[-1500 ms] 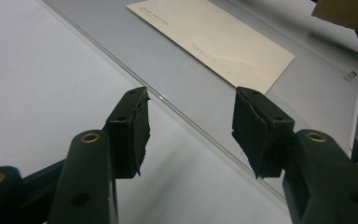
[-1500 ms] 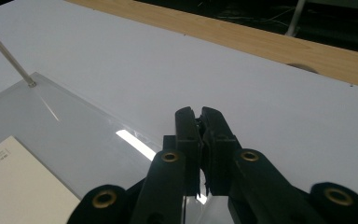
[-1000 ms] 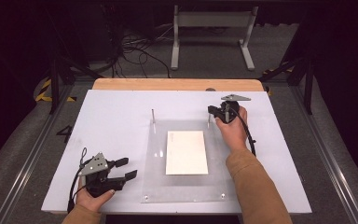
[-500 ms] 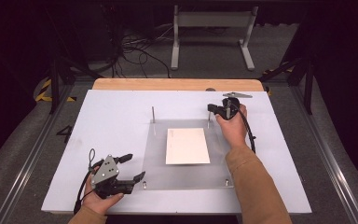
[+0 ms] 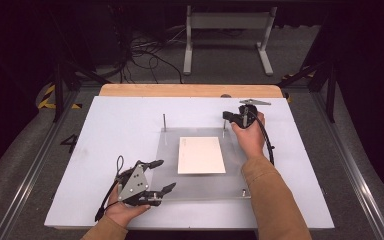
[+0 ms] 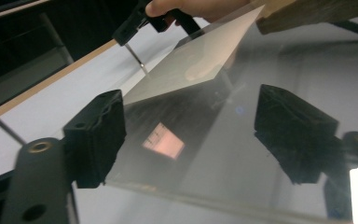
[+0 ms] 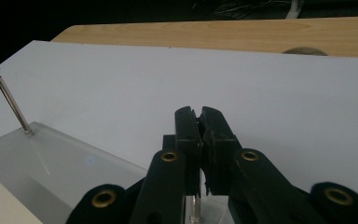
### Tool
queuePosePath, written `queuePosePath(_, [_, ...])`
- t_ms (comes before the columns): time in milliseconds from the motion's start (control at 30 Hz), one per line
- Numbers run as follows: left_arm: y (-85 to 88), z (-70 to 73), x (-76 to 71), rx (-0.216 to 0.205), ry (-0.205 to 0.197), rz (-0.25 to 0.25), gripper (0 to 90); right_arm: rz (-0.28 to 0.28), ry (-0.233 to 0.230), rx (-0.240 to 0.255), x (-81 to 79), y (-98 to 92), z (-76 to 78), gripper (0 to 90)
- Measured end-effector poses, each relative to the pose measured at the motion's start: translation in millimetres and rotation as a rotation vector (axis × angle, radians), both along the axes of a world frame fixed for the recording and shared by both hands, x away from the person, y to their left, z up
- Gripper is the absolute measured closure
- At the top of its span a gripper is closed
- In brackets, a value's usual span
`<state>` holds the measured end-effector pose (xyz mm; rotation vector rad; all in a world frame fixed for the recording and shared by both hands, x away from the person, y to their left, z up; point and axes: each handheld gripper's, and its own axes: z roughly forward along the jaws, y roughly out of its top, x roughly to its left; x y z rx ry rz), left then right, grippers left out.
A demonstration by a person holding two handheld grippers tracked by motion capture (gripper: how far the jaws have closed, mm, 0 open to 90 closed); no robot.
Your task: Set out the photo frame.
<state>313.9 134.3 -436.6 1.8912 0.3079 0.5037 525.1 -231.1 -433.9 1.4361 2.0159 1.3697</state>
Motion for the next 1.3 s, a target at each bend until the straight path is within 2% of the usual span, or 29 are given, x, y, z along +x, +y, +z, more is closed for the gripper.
queuePosePath(67, [-2.5, 0.0, 0.5, -0.014, -0.009, -0.007, 34.4, -0.001, -0.003, 0.001, -0.1, 0.1, -0.4, 85.9])
queuePosePath(133, [-2.1, 2.6, 1.1, -0.008, -0.038, -0.003, 47.8, -0.002, -0.002, 0.008, -0.3, -0.3, -0.8, 85.9])
queuePosePath(167, [-1.9, 3.4, 1.4, -0.011, -0.033, 0.0, 50.0, -0.004, -0.001, 0.007, -0.6, -0.1, -0.5, 85.8])
queuePosePath(400, [-0.6, 5.3, 3.3, 0.0, -0.034, -0.008, 51.9, 0.002, 0.004, 0.015, -1.5, -1.2, 1.5, 83.1])
queuePosePath(467, [-0.4, 7.2, 4.5, -0.003, -0.027, -0.006, 52.0, -0.004, 0.002, 0.003, -3.1, -3.0, 3.4, 74.4])
queuePosePath(500, [-0.3, 8.0, 4.9, -0.003, -0.024, -0.007, 52.0, -0.003, -0.015, 0.021, -5.0, -6.4, 5.7, 70.4])
queuePosePath(533, [-0.3, 8.0, 4.9, -0.003, -0.024, -0.007, 52.0, -0.003, -0.015, 0.021, -5.0, -6.4, 5.7, 70.4])
queuePosePath(567, [-0.2, 8.6, 5.3, -0.002, -0.02, -0.01, 52.0, 0.009, -0.04, 0.052, -11.2, -14.2, 12.5, 69.5])
queuePosePath(667, [-0.1, 9.0, 5.3, 0.0, -0.019, -0.011, 52.0, 0.053, -0.079, 0.029, -23.7, -29.2, 22.1, 65.3])
queuePosePath(767, [-0.2, 10.6, 6.1, -0.003, -0.014, -0.008, 52.0, 0.101, -0.122, 0.034, -43.6, -45.6, 32.1, 59.5])
queuePosePath(900, [-0.2, 12.9, 7.2, -0.004, -0.008, -0.007, 51.9, 0.159, -0.173, 0.098, -77.3, -60.7, 41.7, 48.2])
queuePosePath(1000, [0.4, 15.2, 8.5, -0.001, 0.0, -0.009, 51.9, 0.199, -0.202, 0.097, -102.2, -67.6, 43.6, 45.2])
queuePosePath(1033, [0.4, 15.2, 8.5, -0.001, 0.0, -0.009, 51.9, 0.199, -0.202, 0.097, -102.2, -67.6, 43.6, 45.2])
queuePosePath(1067, [0.5, 16.0, 9.2, -0.005, 0.001, -0.009, 51.9, 0.218, -0.211, 0.098, -113.4, -70.2, 43.3, 44.4])
queuePosePath(1100, [1.2, 18.6, 10.3, -0.001, 0.008, -0.008, 51.9, 0.252, -0.213, 0.101, -128.8, -73.2, 40.3, 40.2])
queuePosePath(1200, [3.6, 23.8, 13.6, 0.004, 0.022, -0.011, 52.0, 0.295, -0.219, 0.134, -145.5, -77.3, 32.5, 37.8])
queuePosePath(1267, [5.2, 26.1, 15.1, 0.004, 0.03, -0.013, 52.1, 0.333, -0.214, 0.104, -151.0, -78.1, 28.7, 35.4])
queuePosePath(1300, [5.9, 26.8, 15.9, 0.004, 0.031, -0.015, 52.1, 0.359, -0.23, 0.052, -156.8, -78.2, 28.9, 35.4])
